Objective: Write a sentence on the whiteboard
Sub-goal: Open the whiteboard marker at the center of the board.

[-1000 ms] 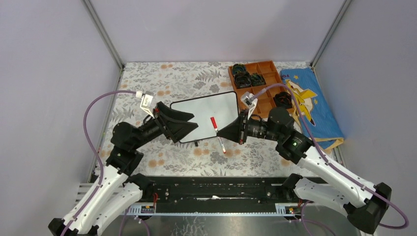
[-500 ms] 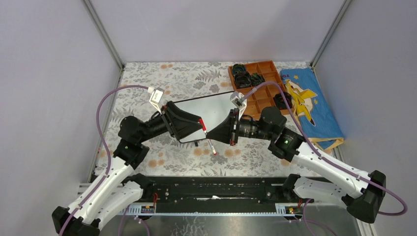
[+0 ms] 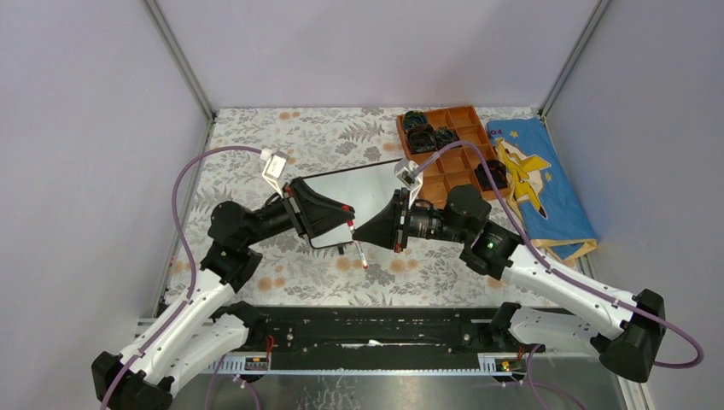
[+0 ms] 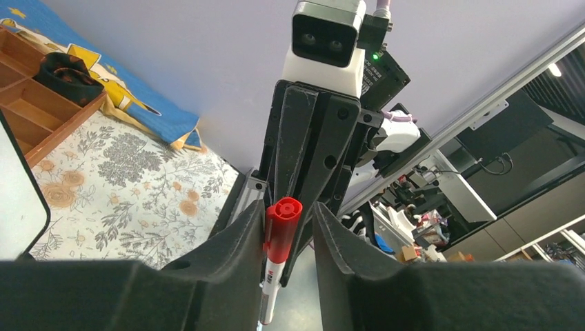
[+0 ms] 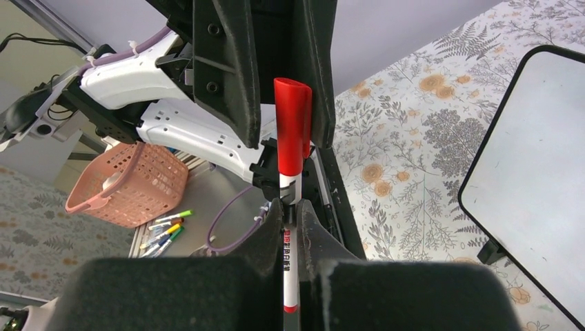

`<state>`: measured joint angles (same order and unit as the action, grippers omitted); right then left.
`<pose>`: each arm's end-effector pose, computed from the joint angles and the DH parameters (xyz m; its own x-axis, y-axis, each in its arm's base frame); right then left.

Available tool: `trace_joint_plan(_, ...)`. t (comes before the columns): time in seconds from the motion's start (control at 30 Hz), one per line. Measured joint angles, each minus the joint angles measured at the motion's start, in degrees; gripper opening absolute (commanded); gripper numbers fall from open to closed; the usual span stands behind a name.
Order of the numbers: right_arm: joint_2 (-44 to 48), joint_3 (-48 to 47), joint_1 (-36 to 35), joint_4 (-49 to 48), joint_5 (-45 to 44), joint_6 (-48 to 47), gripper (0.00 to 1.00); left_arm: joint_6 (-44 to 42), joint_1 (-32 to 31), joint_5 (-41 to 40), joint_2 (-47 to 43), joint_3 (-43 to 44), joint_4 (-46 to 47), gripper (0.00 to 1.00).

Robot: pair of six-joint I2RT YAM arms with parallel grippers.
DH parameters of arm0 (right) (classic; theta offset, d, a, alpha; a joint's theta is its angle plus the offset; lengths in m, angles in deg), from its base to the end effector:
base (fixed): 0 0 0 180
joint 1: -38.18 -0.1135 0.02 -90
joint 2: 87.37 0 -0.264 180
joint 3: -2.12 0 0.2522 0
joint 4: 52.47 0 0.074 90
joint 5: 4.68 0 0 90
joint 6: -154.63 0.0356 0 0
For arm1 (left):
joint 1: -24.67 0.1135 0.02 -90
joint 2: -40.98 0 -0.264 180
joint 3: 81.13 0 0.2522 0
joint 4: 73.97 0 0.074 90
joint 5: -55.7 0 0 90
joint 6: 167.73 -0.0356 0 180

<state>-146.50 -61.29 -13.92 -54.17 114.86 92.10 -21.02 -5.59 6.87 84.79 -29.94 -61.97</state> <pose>0.1338 0.2005 0.3699 -0.3988 0.1410 -0.9061 -0.9059 0.0930 0.4132 0.1391 -0.1083 0.3621 -0.6081 -0.3737 -0.7004 0.7422 0.0453 -0.6686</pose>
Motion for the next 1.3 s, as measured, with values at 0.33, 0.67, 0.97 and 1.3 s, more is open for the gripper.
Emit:
trace_joint_plan(0.33, -0.2, -0.1, -0.7, -0.7, 0.0, 0.9, 0.12, -1.2, 0.0, -0.1, -0.4, -0.4, 0.0, 0.0)
trace_joint_plan(0.67, -0.1, 4.3, -1.0, -9.0, -2.4, 9.4, 0.67, -0.7, -0.3, -3.0, -4.8, -2.3, 0.0, 0.0)
trace_joint_plan(0.97, -5.2, 4.9, -1.0, -19.2, -1.4, 19.1, 0.47, -0.3, -0.4, -6.1, -6.1, -3.0, -0.1, 0.0)
trace_joint_plan(1.3, -7.0, 5.5, -1.0, -25.9, 1.5, 23.4, 0.0, 0.4, -0.5, -9.1, -7.7, -3.7, -1.4, 0.0)
